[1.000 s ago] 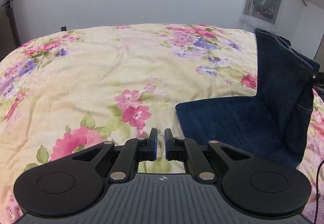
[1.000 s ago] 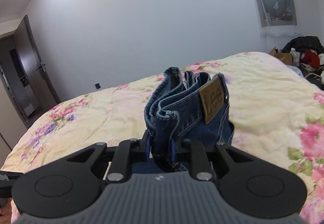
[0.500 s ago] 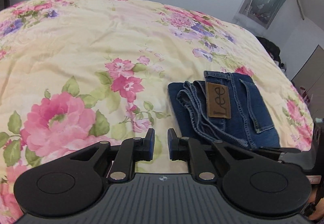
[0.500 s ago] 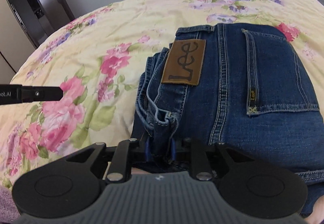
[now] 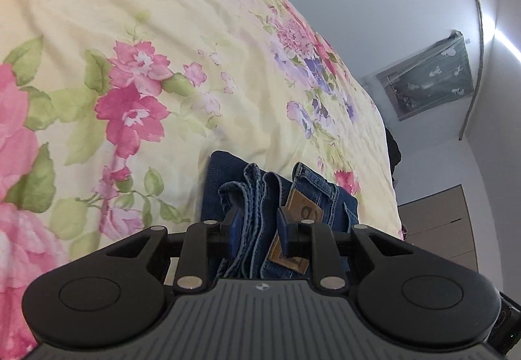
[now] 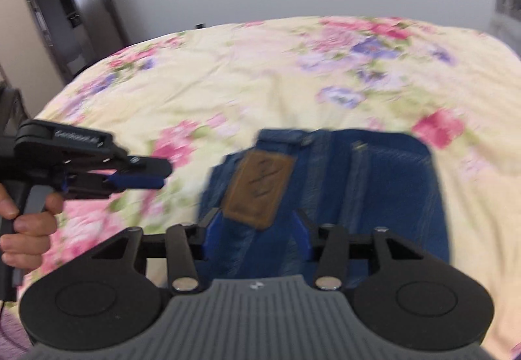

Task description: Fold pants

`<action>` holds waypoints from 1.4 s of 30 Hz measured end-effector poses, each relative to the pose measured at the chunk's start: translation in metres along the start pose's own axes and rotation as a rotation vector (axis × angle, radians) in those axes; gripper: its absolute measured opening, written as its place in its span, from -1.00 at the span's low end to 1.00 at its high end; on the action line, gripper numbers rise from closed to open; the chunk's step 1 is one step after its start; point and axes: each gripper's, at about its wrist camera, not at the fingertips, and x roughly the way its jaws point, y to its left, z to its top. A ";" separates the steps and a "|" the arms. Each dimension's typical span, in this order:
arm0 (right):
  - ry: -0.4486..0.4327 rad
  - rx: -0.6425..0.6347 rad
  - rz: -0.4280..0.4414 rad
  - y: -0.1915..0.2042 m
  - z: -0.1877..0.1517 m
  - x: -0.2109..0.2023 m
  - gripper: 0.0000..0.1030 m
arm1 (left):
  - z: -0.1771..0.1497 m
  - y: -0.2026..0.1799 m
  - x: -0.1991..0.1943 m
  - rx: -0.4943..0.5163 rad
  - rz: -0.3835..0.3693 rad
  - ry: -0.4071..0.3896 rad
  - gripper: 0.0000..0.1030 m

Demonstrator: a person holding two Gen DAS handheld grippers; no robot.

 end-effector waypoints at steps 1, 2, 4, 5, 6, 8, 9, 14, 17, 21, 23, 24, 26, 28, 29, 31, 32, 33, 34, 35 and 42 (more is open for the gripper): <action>-0.006 0.008 -0.027 -0.008 0.002 0.004 -0.38 | 0.003 0.003 0.010 -0.019 -0.009 0.008 -0.50; -0.013 0.018 -0.051 -0.018 0.004 0.009 -0.44 | 0.006 0.006 0.019 -0.035 -0.015 0.016 -0.50; -0.024 0.038 -0.069 -0.033 0.003 0.018 -0.48 | 0.011 0.014 0.035 -0.064 -0.020 0.027 -0.50; -0.025 0.050 -0.065 -0.040 0.000 0.022 -0.49 | 0.014 0.017 0.043 -0.075 -0.024 0.036 -0.50; -0.020 0.064 -0.059 -0.047 -0.002 0.025 -0.53 | 0.016 0.020 0.048 -0.085 -0.042 0.047 -0.50; -0.012 0.075 -0.047 -0.054 -0.008 0.032 -0.53 | 0.021 0.020 0.054 -0.086 -0.087 0.055 -0.50; -0.017 0.068 -0.043 -0.055 -0.011 0.034 -0.53 | 0.024 0.017 0.053 -0.063 -0.113 0.046 -0.50; -0.037 0.020 -0.034 -0.052 -0.026 0.037 -0.53 | 0.027 -0.017 0.043 0.204 -0.124 0.040 -0.50; -0.031 0.044 -0.014 -0.055 -0.030 0.039 -0.53 | 0.028 -0.017 0.034 0.228 0.018 -0.017 -0.50; -0.023 0.079 -0.012 -0.056 -0.030 0.042 -0.53 | 0.033 -0.007 0.020 0.151 -0.005 -0.006 -0.45; -0.028 0.108 -0.008 -0.057 -0.031 0.042 -0.53 | 0.029 -0.015 0.016 0.155 -0.056 0.006 -0.38; -0.037 0.122 -0.005 -0.058 -0.034 0.041 -0.53 | 0.027 -0.022 0.017 0.167 -0.077 0.017 -0.30; -0.060 0.139 0.000 -0.058 -0.038 0.038 -0.53 | 0.020 -0.035 0.024 0.198 -0.090 0.036 -0.16; -0.088 0.145 -0.002 -0.058 -0.043 0.034 -0.53 | 0.014 -0.045 0.035 0.225 -0.060 0.051 -0.10; -0.100 0.157 0.000 -0.058 -0.045 0.031 -0.53 | 0.013 -0.048 0.041 0.233 -0.046 0.055 -0.10; -0.119 0.181 0.011 -0.060 -0.047 0.028 -0.53 | 0.013 -0.049 0.053 0.228 -0.031 0.066 -0.10; -0.126 0.188 0.017 -0.061 -0.049 0.026 -0.53 | 0.013 -0.048 0.058 0.225 -0.027 0.074 -0.10; -0.130 0.191 0.023 -0.061 -0.050 0.025 -0.53 | 0.013 -0.048 0.063 0.227 -0.013 0.076 -0.10; -0.132 0.188 0.028 -0.062 -0.050 0.024 -0.53 | 0.013 -0.047 0.067 0.232 0.001 0.070 -0.10; -0.137 0.182 0.032 -0.063 -0.050 0.022 -0.53 | 0.013 -0.045 0.070 0.233 0.005 0.067 -0.10; -0.164 0.202 0.065 -0.076 -0.056 0.015 -0.53 | 0.013 -0.045 0.076 0.258 0.012 0.078 -0.06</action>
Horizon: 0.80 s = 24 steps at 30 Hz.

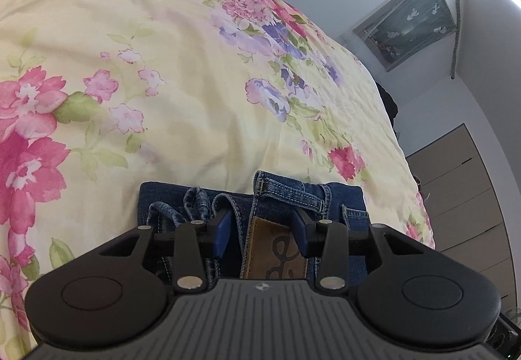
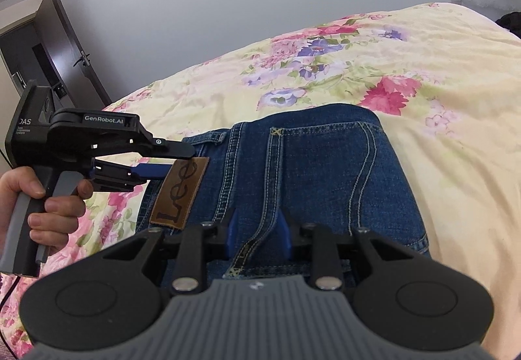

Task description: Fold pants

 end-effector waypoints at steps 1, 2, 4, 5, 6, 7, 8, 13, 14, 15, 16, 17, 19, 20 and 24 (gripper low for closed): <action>0.001 0.004 0.004 -0.001 0.000 0.000 -0.54 | 0.001 0.000 0.004 -0.016 -0.012 0.008 -0.06; 0.001 0.014 0.006 -0.003 -0.001 0.001 -0.54 | 0.002 0.001 0.008 -0.038 -0.025 0.016 -0.06; 0.000 0.034 0.013 -0.004 -0.001 0.001 -0.54 | 0.004 -0.005 0.015 -0.031 0.007 0.005 -0.10; -0.002 0.032 0.013 -0.005 -0.001 0.001 -0.54 | 0.003 -0.011 0.015 0.005 0.030 -0.009 -0.14; -0.006 0.031 0.012 -0.005 0.000 0.000 -0.54 | 0.000 -0.017 0.013 0.042 0.050 -0.024 -0.29; -0.009 0.033 0.011 -0.006 0.000 -0.002 -0.55 | -0.002 -0.023 0.010 0.075 0.068 -0.037 -0.41; -0.012 0.034 0.008 -0.007 0.000 -0.005 -0.54 | -0.003 -0.029 0.004 0.110 0.084 -0.048 -0.48; -0.041 0.046 -0.028 -0.010 0.005 -0.020 -0.53 | -0.010 -0.075 -0.038 0.279 0.128 -0.102 -0.83; -0.052 0.048 -0.035 -0.009 0.007 -0.024 -0.53 | -0.013 -0.082 -0.044 0.313 0.141 -0.111 -0.83; -0.062 0.046 -0.040 -0.008 0.009 -0.027 -0.53 | -0.015 -0.086 -0.048 0.331 0.160 -0.115 -0.83; -0.067 0.036 -0.041 -0.007 0.010 -0.030 -0.53 | -0.017 -0.085 -0.049 0.334 0.184 -0.111 -0.84; -0.065 0.025 -0.046 -0.005 0.011 -0.031 -0.53 | -0.018 -0.080 -0.047 0.326 0.207 -0.104 -0.84; -0.040 0.008 -0.056 -0.002 0.009 -0.028 -0.53 | -0.019 -0.061 -0.041 0.285 0.249 -0.086 -0.83; -0.022 0.007 -0.049 -0.001 0.007 -0.026 -0.53 | -0.021 -0.052 -0.037 0.277 0.268 -0.081 -0.83; 0.076 -0.005 -0.011 0.004 -0.004 -0.002 -0.53 | -0.023 -0.018 -0.016 0.207 0.293 -0.050 -0.82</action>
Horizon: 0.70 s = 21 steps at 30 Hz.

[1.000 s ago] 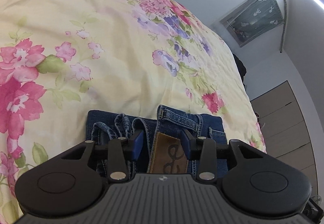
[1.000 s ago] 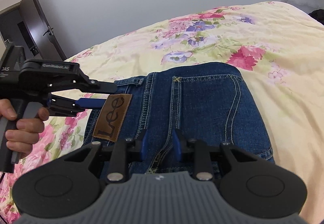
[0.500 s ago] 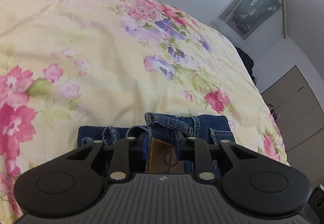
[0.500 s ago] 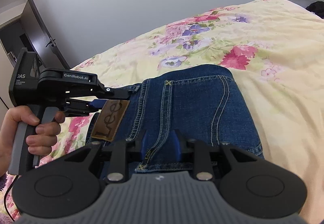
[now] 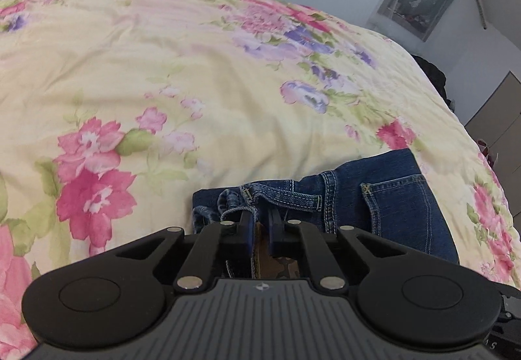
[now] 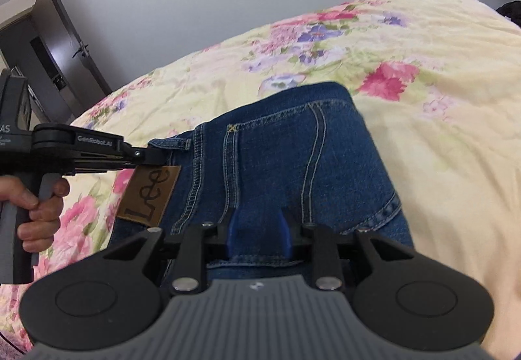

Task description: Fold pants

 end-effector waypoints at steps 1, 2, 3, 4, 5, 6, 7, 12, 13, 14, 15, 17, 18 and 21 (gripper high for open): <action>0.010 -0.018 -0.017 0.002 -0.002 0.006 -0.53 | -0.002 0.003 0.006 -0.015 0.001 0.008 -0.81; 0.016 -0.033 -0.029 0.004 -0.003 0.010 -0.53 | -0.003 0.005 0.011 -0.018 0.006 0.014 -0.81; 0.027 -0.047 -0.042 0.006 -0.004 0.015 -0.53 | -0.005 0.007 0.015 -0.022 0.009 0.016 -0.80; 0.039 -0.061 -0.051 0.007 -0.005 0.019 -0.53 | -0.007 0.009 0.017 -0.036 0.004 0.016 -0.79; 0.044 -0.070 -0.053 0.007 -0.005 0.021 -0.54 | -0.007 0.011 0.017 -0.046 -0.005 0.017 -0.79; 0.044 -0.066 -0.048 0.005 -0.005 0.021 -0.54 | -0.007 0.013 0.016 -0.056 -0.016 0.019 -0.79; 0.043 -0.052 -0.040 0.003 -0.003 0.019 -0.58 | -0.007 0.014 0.015 -0.058 -0.019 0.023 -0.77; -0.035 -0.059 -0.067 -0.001 0.021 -0.009 -0.80 | -0.009 0.008 0.014 -0.012 -0.001 0.012 -0.77; -0.044 -0.073 -0.081 -0.003 0.030 -0.011 -0.80 | -0.010 0.009 0.014 -0.012 -0.002 0.010 -0.77; -0.048 -0.081 -0.095 -0.006 0.043 -0.009 -0.80 | -0.010 0.009 0.014 -0.014 -0.005 0.008 -0.77; -0.045 -0.084 -0.105 -0.010 0.056 -0.005 -0.80 | -0.010 0.010 0.014 -0.015 -0.011 0.008 -0.76; -0.024 -0.085 -0.123 -0.019 0.078 0.007 -0.80 | -0.011 0.012 0.014 -0.017 -0.021 0.006 -0.76; 0.000 -0.072 -0.127 -0.026 0.090 0.017 -0.80 | -0.011 0.014 0.014 -0.019 -0.026 0.005 -0.76; 0.080 -0.029 -0.117 -0.046 0.110 0.050 -0.80 | -0.014 0.017 0.015 -0.024 -0.047 -0.003 -0.76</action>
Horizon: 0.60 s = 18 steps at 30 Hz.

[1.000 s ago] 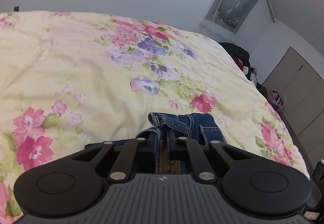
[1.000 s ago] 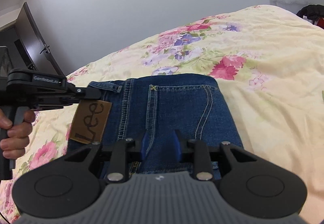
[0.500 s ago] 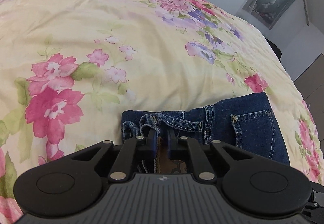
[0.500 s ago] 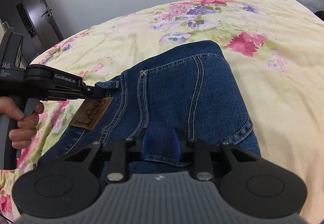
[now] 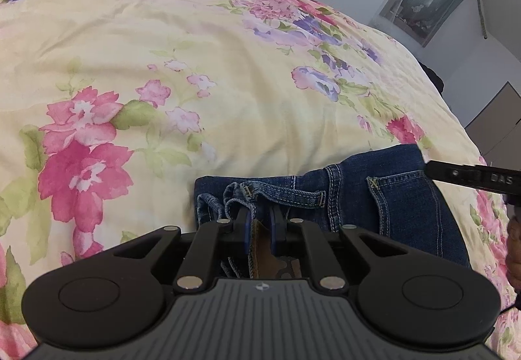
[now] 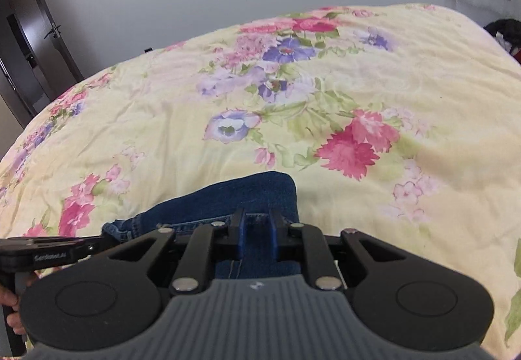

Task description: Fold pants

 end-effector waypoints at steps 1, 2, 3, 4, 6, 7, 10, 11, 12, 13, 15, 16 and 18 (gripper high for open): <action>0.021 0.006 -0.004 -0.004 0.003 0.010 -0.80 | -0.001 0.001 0.001 -0.001 -0.007 0.000 -0.76; 0.048 0.009 -0.003 -0.007 0.005 0.021 -0.81 | -0.001 0.003 0.002 0.002 -0.013 0.000 -0.76; 0.077 0.021 -0.008 -0.011 0.004 0.033 -0.82 | -0.001 0.004 0.003 0.005 -0.018 0.001 -0.73; 0.096 0.039 -0.009 -0.014 0.004 0.042 -0.82 | -0.001 0.006 0.005 0.004 -0.023 0.002 -0.70; 0.123 0.052 -0.015 -0.019 0.000 0.057 -0.87 | 0.000 0.010 0.007 -0.007 -0.036 0.003 -0.67; 0.126 0.055 -0.013 -0.021 -0.001 0.062 -0.87 | 0.000 0.012 0.008 -0.013 -0.043 0.003 -0.66; 0.130 0.091 0.000 -0.025 0.000 0.067 -0.88 | 0.000 0.010 0.007 -0.010 -0.038 0.005 -0.66; 0.135 0.103 0.004 -0.027 0.001 0.067 -0.88 | 0.001 0.008 0.006 -0.004 -0.029 0.009 -0.65; 0.139 0.107 0.002 -0.026 0.002 0.065 -0.88 | 0.003 0.005 0.004 0.002 -0.018 0.016 -0.62; 0.138 0.101 -0.005 -0.023 0.003 0.061 -0.88 | 0.005 0.004 0.001 0.006 -0.013 0.023 -0.59; 0.116 0.065 -0.024 -0.014 0.004 0.044 -0.87 | 0.008 0.001 -0.008 -0.010 -0.009 0.031 -0.53; 0.099 0.048 -0.023 -0.011 0.002 0.034 -0.86 | 0.008 -0.001 -0.015 -0.018 0.000 0.029 -0.52; 0.078 0.028 -0.024 -0.007 -0.006 0.010 -0.69 | 0.003 -0.008 -0.033 -0.012 0.037 0.017 -0.52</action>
